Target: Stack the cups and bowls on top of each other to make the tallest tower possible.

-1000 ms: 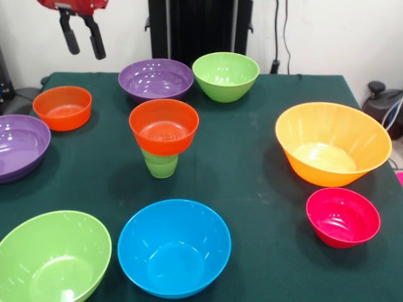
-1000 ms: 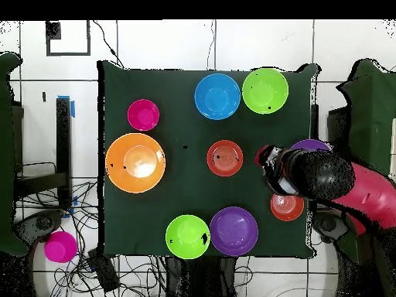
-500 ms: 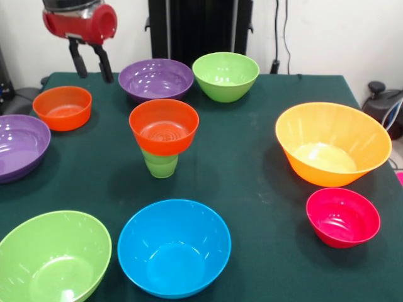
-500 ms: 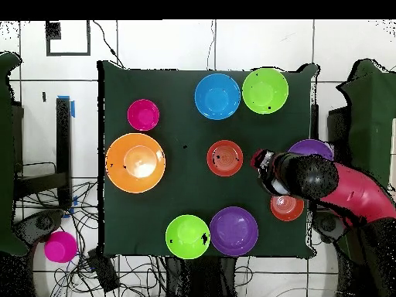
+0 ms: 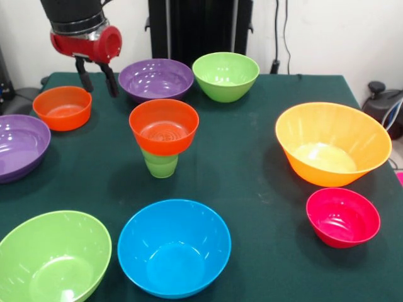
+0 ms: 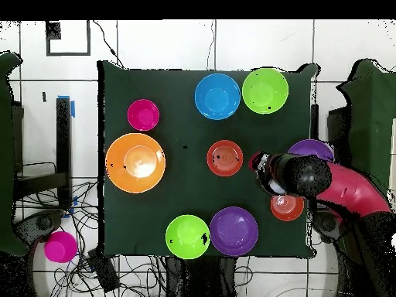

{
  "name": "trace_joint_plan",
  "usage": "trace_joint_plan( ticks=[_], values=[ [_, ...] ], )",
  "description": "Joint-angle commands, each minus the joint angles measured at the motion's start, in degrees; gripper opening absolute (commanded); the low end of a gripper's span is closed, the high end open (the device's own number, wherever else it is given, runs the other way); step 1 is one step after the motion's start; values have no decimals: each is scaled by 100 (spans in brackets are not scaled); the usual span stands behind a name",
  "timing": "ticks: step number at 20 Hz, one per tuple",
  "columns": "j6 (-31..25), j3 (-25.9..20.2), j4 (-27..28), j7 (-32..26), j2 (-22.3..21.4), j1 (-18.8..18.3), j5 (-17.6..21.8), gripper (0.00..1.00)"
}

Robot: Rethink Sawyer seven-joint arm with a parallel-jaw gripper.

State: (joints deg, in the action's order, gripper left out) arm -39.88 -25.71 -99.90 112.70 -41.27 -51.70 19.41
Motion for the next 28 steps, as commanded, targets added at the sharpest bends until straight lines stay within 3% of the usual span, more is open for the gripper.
trace_joint_plan(
  ticks=[1, 9, 14, 18, 20, 28],
  values=[
    [22, 18, 340, -439, 159, 119, 400, 100],
    [-950, 213, 669, -799, -218, 202, 659, 100],
    [-1062, 103, 886, -971, -141, 140, 782, 100],
    [-1532, 50, 1093, -1188, -141, 128, 826, 100],
    [-1601, 11, 1128, -1194, -101, 115, 814, 100],
    [-920, 17, 690, -739, -134, 178, 841, 100]
  ],
)
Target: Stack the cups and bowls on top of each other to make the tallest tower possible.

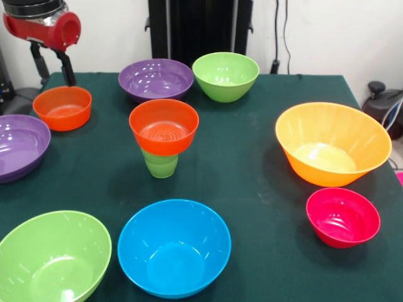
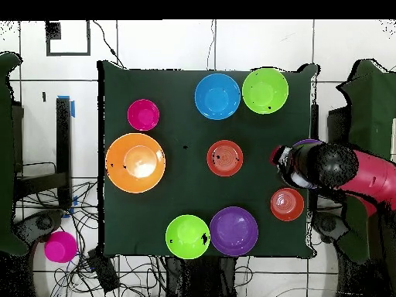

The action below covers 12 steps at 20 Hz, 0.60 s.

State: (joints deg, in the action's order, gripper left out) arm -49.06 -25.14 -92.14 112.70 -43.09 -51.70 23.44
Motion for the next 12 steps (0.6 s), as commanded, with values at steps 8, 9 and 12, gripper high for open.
trace_joint_plan(
  ticks=[8, 9, 12],
  values=[
    [471, 60, -54, -715, 432, -23, 647, 100],
    [524, 73, -144, -698, 422, -59, 644, 100],
    [534, 45, -226, -706, 420, -128, 604, 100]
  ],
)
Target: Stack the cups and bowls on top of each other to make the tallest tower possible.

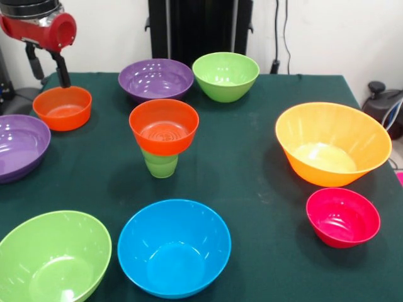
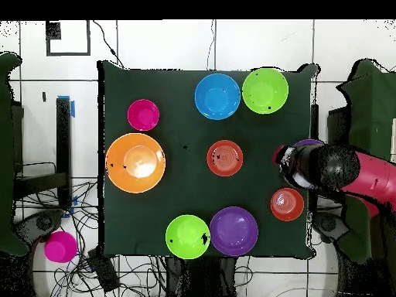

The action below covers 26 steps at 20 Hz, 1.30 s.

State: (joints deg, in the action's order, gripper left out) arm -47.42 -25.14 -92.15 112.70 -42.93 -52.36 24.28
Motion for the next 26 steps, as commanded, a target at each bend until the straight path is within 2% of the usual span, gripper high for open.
trace_joint_plan(
  ticks=[1, 12, 18, 23, 26],
  values=[
    [360, 29, -210, -734, 454, -86, 519, 100],
    [408, -167, 386, -897, 1043, -120, 702, 100],
    [705, -141, 440, -574, 1157, 21, 755, 100],
    [549, -236, 522, -674, 1208, 69, 683, 100],
    [475, -80, 556, -485, 1126, 138, 701, 100]
  ],
)
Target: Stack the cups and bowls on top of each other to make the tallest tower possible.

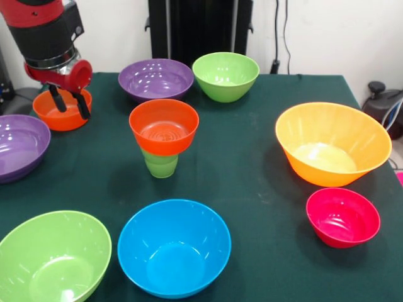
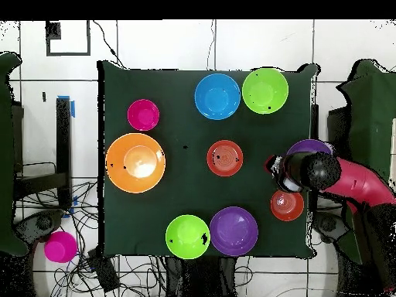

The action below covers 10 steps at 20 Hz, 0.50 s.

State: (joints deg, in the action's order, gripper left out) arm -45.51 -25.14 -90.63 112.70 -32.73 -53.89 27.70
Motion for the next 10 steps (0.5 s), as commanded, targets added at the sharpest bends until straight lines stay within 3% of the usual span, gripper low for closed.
trace_joint_plan(
  ticks=[1, 10],
  values=[
    [300, -55, 446, -453, 70, 319, 385, 100],
    [200, 16, 638, -523, 45, 452, 476, 100]
  ],
)
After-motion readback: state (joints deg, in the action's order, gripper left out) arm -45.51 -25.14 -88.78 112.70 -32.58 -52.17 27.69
